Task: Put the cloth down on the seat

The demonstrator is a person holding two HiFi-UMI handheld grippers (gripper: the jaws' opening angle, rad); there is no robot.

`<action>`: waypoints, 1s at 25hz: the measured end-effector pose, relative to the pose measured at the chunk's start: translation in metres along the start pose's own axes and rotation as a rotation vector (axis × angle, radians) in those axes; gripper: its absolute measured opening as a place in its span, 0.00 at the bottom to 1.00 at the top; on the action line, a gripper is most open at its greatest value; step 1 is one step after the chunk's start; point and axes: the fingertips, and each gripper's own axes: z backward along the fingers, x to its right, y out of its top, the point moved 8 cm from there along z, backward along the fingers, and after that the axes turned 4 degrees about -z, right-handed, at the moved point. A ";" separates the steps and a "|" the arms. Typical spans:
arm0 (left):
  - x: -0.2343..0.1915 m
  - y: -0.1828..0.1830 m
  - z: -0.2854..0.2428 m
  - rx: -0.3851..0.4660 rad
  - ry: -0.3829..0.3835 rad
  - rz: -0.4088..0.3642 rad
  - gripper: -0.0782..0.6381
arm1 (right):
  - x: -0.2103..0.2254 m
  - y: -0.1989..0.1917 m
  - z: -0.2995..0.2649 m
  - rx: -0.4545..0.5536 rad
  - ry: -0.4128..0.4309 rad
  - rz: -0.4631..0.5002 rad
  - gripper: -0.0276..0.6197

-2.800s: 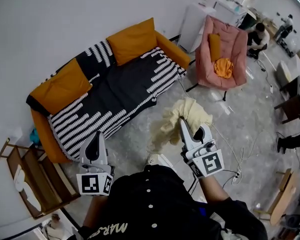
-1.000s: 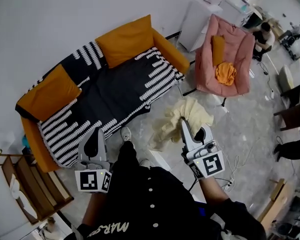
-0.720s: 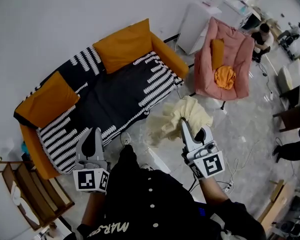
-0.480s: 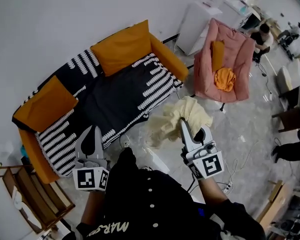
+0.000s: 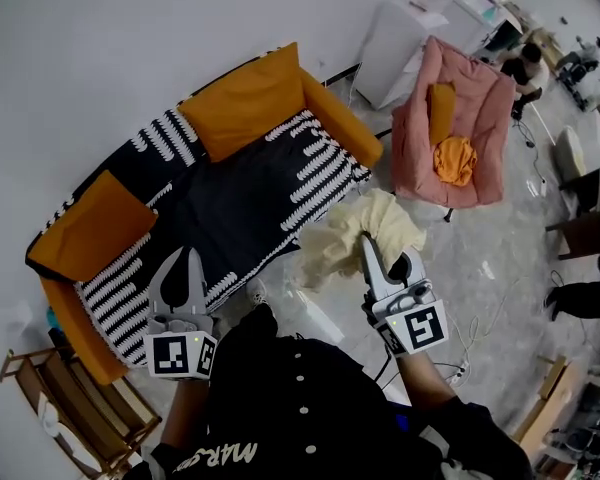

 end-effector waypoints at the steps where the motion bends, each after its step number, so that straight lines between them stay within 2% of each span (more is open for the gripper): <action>1: -0.004 0.001 -0.006 0.003 -0.002 0.000 0.11 | 0.001 0.001 -0.006 0.000 -0.001 0.001 0.15; 10: -0.052 0.008 -0.050 0.034 -0.001 0.006 0.11 | 0.002 0.013 -0.070 0.033 -0.011 0.025 0.15; 19: -0.085 0.018 -0.099 0.063 -0.062 -0.005 0.11 | 0.002 0.022 -0.116 0.069 -0.047 0.037 0.15; 25: -0.086 0.011 -0.123 0.031 -0.108 0.003 0.11 | 0.008 0.010 -0.122 0.014 -0.069 0.026 0.15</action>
